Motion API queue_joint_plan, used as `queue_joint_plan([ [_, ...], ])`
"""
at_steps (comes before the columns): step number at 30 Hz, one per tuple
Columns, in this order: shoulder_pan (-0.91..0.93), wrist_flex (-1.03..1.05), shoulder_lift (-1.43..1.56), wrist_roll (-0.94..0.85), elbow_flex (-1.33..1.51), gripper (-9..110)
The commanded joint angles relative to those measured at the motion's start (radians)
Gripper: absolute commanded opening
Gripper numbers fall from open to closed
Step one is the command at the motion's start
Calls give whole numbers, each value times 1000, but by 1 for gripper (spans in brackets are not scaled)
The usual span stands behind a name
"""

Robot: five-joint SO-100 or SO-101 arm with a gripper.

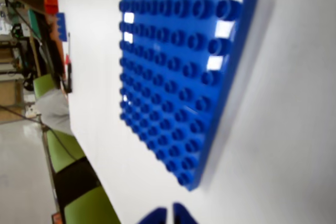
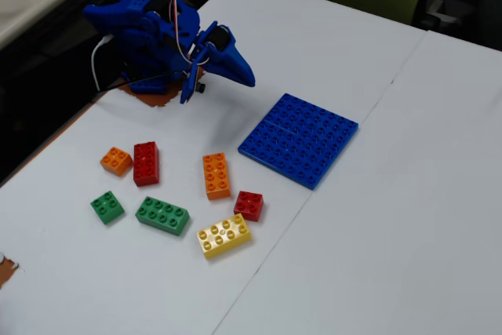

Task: Pick up the 2x4 green block and go up the 8x8 blue block.

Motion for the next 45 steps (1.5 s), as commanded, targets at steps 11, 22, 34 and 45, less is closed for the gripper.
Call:
queue_joint_plan([
  [11,-11,78,43,-1204,40,0],
  [22,216,242,-156,-1680,-298,1],
  [34,500,457,-796,-2072,-980,15],
  [45,838,575,-1390,-2450,-1477,24],
])
